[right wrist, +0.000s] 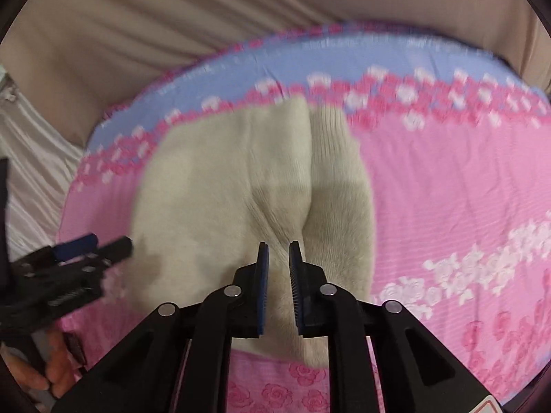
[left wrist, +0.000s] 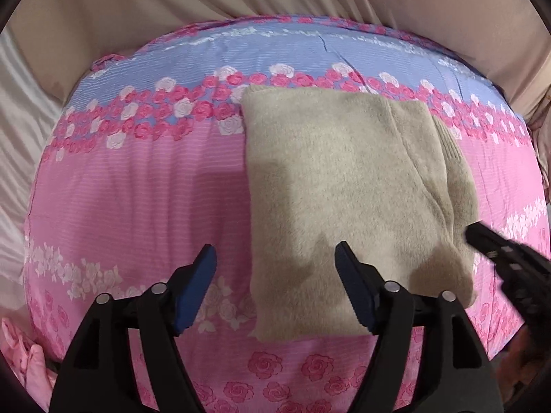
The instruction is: Fold small clothes
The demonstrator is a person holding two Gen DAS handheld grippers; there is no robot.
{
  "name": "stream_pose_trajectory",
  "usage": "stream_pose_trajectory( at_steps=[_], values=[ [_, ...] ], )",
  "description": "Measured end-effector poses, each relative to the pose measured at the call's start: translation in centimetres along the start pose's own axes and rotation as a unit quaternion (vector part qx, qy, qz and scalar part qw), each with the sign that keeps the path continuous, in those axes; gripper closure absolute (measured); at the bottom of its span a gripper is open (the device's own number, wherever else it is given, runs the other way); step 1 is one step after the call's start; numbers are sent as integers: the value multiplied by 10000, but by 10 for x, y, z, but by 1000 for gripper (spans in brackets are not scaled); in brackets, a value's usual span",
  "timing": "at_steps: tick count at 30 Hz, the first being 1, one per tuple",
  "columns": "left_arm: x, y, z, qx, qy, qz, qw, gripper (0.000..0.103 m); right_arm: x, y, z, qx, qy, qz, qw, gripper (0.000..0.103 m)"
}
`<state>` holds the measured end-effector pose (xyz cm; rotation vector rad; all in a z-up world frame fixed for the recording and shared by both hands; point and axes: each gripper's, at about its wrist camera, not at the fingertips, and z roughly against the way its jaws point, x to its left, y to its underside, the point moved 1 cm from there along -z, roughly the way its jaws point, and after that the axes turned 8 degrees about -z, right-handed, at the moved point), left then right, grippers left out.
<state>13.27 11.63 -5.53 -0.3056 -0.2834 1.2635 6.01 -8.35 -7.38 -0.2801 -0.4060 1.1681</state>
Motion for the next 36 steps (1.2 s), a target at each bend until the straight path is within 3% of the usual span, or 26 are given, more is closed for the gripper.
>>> stream_pose_trajectory(
  at_steps=[3,4,6,9,13,16,17,20,21,22,23,24,25,26,27,29,31,32,33,34,36],
  values=[
    [-2,9,16,-298,-272,-44,9992,14,3,6,34,-425,-92,-39,9990,65],
    [-3,12,22,-430,-408,-47,9982,11,5,9,40,-539,-58,-46,9985,64],
    [-6,18,34,-698,-573,-31,9959,10,7,17,49,-730,-18,-35,9973,56],
    [-10,26,46,-892,-463,7,9949,10,7,27,48,-686,41,-7,9976,54],
    [-16,34,44,-805,-405,-42,9959,10,2,43,41,-485,114,-14,9988,54],
    [-7,38,33,-541,142,172,9983,8,-6,42,24,-228,225,115,9994,52],
    [-1,38,26,-429,411,333,9977,5,-9,41,18,-155,224,116,9996,40],
    [28,41,-9,-56,1223,1149,9858,5,-33,31,0,37,123,-206,9997,30],
    [38,43,-24,32,1608,1486,9757,5,-42,29,-8,129,75,-364,9992,25],
    [45,45,-38,124,1787,1712,9688,6,-50,27,-19,306,-30,-560,9980,25],
    [50,48,-53,275,1903,1906,9627,15,-57,26,-31,491,-156,-725,9960,31],
    [50,47,-62,306,2069,1896,9593,41,-60,27,-44,716,-401,-818,9933,69],
    [48,47,-70,348,2300,1807,9556,49,-59,27,-53,936,-610,-850,9901,74],
    [46,46,-70,437,2225,1771,9577,53,-55,24,-48,867,-540,-841,9912,84],
    [44,45,-55,307,2227,1697,9595,58,-49,20,-37,738,-532,-746,9931,86],
    [36,42,-30,63,2040,1336,9698,58,-31,16,-7,280,-408,-218,9985,86],
    [25,43,-25,44,1477,908,9848,53,-25,19,-6,28,183,249,9995,84],
    [19,44,-33,253,1084,742,9910,49,-29,23,-15,117,558,282,9980,84],
    [17,45,-34,331,998,730,9918,49,-34,25,-19,181,838,177,9962,81],
    [16,46,-31,314,1033,764,9912,48,-40,29,-15,159,847,11,9963,81],
    [13,47,-15,168,839,731,9936,26,-43,37,5,-83,655,-220,9976,77]
  ],
)
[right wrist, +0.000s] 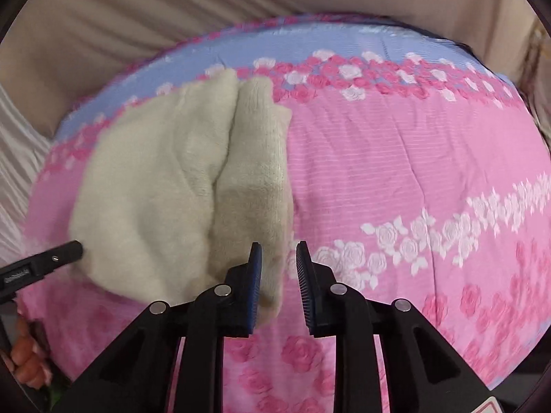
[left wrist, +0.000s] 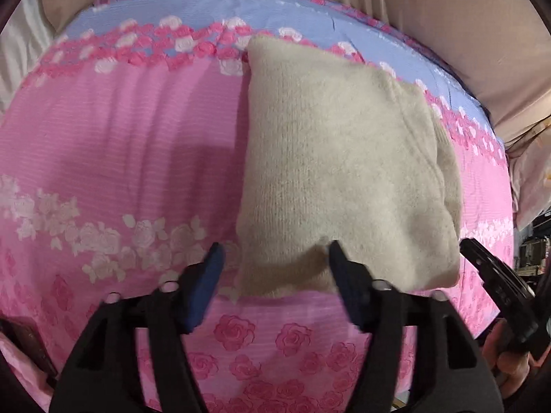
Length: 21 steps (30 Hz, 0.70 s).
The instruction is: Fold small clothes
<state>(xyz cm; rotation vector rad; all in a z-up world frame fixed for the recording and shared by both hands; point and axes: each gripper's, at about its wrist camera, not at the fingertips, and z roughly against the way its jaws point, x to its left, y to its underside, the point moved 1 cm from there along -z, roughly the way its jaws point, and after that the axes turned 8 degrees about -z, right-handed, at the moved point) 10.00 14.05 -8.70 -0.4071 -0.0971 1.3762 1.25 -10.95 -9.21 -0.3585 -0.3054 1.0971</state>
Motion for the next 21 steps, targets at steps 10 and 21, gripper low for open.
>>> stream_pose_trajectory(
  at_steps=[10,21],
  values=[
    [-37,8,52,-965,-709,-452,9918,9,35,37,39,-262,-219,288,9990,60],
    [-62,21,61,-1254,-798,-808,9856,9,22,45,48,-385,-180,-134,9990,52]
  ],
)
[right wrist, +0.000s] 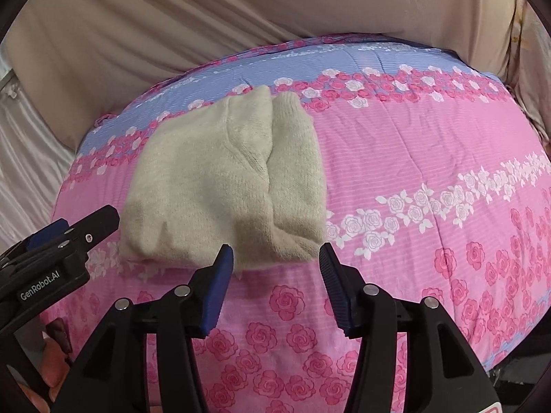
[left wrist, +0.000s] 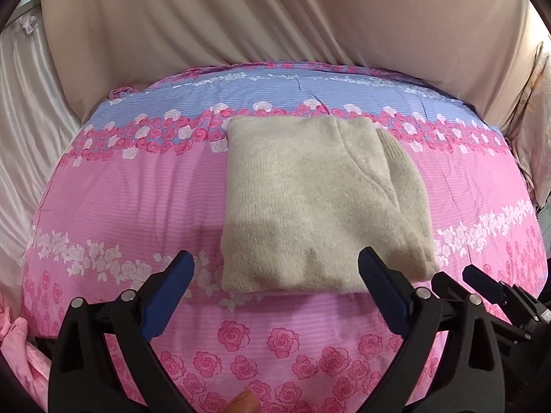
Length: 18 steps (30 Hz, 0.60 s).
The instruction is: Fold small clothes
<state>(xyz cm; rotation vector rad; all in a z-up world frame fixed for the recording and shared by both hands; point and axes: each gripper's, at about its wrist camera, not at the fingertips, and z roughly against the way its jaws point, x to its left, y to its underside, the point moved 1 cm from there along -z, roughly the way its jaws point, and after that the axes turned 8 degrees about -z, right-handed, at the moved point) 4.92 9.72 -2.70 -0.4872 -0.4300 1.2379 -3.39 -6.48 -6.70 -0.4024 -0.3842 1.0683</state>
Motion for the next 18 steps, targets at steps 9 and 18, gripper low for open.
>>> stream_pose_trajectory(
  at_steps=[9,18],
  values=[
    [0,13,-4,169,28,7,9999,9,0,14,2,-21,32,-32,10000,52],
    [4,22,-9,351,19,-23,9994,8,6,22,2,-35,21,-30,10000,52]
  ],
)
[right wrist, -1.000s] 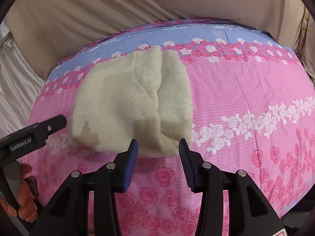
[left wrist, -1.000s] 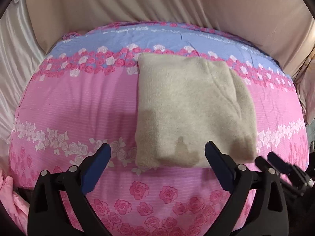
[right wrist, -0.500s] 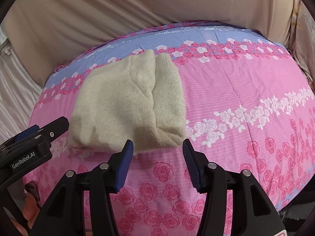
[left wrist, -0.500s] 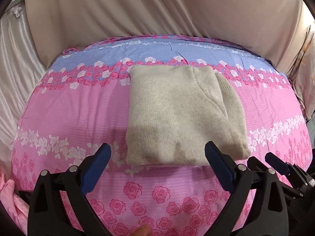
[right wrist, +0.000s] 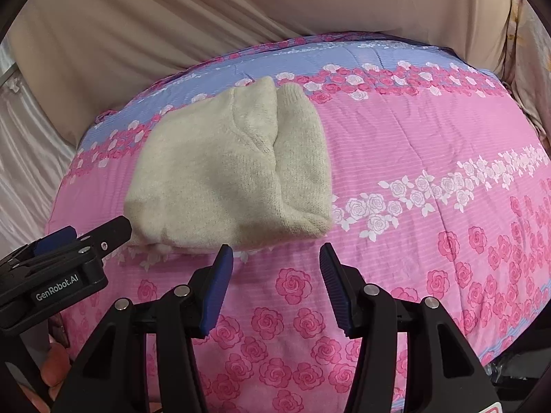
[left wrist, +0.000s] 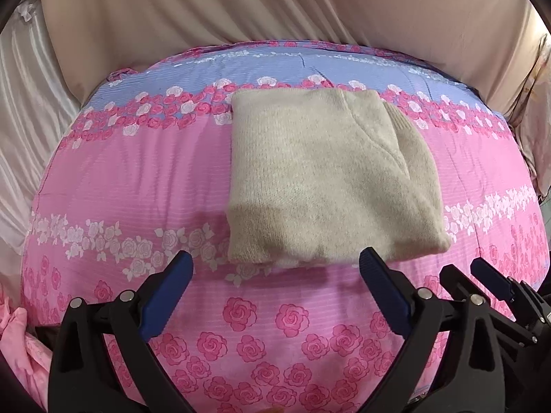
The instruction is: Fold small clothes
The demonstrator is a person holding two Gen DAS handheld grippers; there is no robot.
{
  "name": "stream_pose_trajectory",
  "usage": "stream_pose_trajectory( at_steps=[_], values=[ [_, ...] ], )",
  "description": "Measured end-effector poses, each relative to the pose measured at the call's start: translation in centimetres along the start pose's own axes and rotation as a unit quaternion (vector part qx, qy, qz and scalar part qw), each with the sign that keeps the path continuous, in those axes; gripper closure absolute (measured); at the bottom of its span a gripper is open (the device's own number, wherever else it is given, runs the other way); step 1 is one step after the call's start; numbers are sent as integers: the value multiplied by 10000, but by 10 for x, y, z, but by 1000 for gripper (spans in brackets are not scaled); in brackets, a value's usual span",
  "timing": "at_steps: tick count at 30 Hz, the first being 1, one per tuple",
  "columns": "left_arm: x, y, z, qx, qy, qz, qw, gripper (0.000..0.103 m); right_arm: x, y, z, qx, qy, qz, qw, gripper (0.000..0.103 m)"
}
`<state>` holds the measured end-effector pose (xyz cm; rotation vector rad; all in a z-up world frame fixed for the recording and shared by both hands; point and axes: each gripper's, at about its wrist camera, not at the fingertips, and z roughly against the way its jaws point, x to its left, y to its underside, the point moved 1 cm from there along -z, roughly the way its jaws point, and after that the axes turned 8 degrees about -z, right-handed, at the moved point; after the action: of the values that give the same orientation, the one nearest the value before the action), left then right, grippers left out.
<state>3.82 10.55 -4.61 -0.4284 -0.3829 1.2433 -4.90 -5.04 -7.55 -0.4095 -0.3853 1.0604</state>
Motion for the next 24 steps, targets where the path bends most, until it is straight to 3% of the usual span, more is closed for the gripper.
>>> stream_pose_trajectory(
  at_steps=[16,24],
  values=[
    [4,9,-6,127,370,136,9991,5,3,3,3,-30,37,-14,10000,51],
    [3,10,-4,-43,250,49,9997,5,3,4,4,-44,62,2,10000,51]
  ],
)
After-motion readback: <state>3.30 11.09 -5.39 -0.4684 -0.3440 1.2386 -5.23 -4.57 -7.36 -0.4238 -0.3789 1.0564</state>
